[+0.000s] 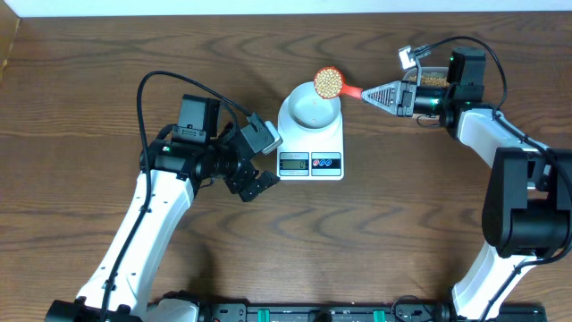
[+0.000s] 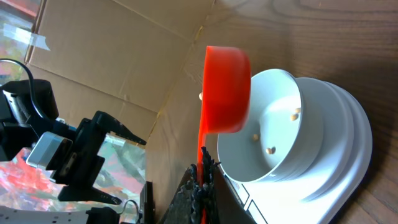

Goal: Scoop item into bowl and weigh 50g on scale
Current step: 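Tilt the scoop with the right gripper to pour soybeans into the bowl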

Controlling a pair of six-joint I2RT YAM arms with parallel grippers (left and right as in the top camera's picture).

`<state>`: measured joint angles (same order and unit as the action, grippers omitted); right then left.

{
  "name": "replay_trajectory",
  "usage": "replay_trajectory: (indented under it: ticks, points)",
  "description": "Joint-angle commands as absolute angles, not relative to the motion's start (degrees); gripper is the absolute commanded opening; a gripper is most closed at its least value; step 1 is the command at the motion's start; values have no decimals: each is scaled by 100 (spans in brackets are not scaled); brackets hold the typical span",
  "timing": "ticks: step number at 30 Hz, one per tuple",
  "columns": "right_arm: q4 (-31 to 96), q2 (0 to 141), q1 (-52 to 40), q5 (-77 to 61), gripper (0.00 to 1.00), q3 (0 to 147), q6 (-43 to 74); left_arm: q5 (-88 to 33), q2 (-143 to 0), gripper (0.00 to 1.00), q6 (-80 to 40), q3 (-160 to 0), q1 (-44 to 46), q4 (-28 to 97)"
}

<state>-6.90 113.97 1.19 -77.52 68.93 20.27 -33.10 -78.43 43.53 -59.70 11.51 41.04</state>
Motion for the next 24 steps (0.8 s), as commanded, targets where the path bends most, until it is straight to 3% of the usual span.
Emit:
replay_trajectory:
  ticks: [1,24]
  points:
    - [-701,11428,86,-7832,1,6921,1876,-3387,-7843,95,4390,-6099,1131,4106]
    - [-703,11428,84,-7791,1,6921,1625,-3387,-7843,95,4388,-6099,1131,4106]
